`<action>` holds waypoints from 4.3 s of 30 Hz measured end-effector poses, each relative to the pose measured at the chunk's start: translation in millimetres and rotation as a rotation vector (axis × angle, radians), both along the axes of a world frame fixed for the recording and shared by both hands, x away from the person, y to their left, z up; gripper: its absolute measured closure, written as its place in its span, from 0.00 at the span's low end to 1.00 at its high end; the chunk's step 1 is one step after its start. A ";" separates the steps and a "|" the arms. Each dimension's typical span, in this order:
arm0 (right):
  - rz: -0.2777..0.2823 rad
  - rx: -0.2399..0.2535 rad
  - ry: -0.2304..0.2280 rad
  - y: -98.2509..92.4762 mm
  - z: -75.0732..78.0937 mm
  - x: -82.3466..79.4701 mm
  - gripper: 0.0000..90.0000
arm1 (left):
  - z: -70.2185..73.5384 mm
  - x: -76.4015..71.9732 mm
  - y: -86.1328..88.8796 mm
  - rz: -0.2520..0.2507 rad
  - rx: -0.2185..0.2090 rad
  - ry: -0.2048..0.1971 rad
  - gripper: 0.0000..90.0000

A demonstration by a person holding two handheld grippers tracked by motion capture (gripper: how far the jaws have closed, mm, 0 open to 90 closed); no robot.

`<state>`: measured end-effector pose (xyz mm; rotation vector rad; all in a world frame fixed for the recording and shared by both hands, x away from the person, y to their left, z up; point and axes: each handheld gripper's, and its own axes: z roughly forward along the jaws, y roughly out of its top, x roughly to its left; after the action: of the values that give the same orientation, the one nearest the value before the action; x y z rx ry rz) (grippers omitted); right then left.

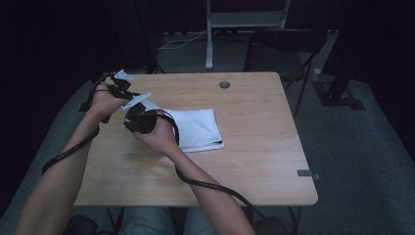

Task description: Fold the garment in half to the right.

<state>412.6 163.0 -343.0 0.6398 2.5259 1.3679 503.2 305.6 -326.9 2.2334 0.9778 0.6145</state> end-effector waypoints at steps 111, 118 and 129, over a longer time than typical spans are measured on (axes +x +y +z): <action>0.015 0.101 0.004 24.2 36.5 -2.6 0.92 | 45.5 -4.6 27.9 0.066 0.070 -0.021 0.96; 0.013 0.103 0.009 25.1 33.1 -2.9 0.92 | 42.9 -4.3 24.9 0.065 0.080 -0.018 0.96; 0.005 0.114 0.015 9.7 28.6 -2.1 0.92 | 40.3 -2.9 4.6 0.042 0.132 -0.021 0.96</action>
<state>410.5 172.7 -314.4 0.6679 2.4764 1.5230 500.2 310.3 -286.5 2.3213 1.0024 0.7398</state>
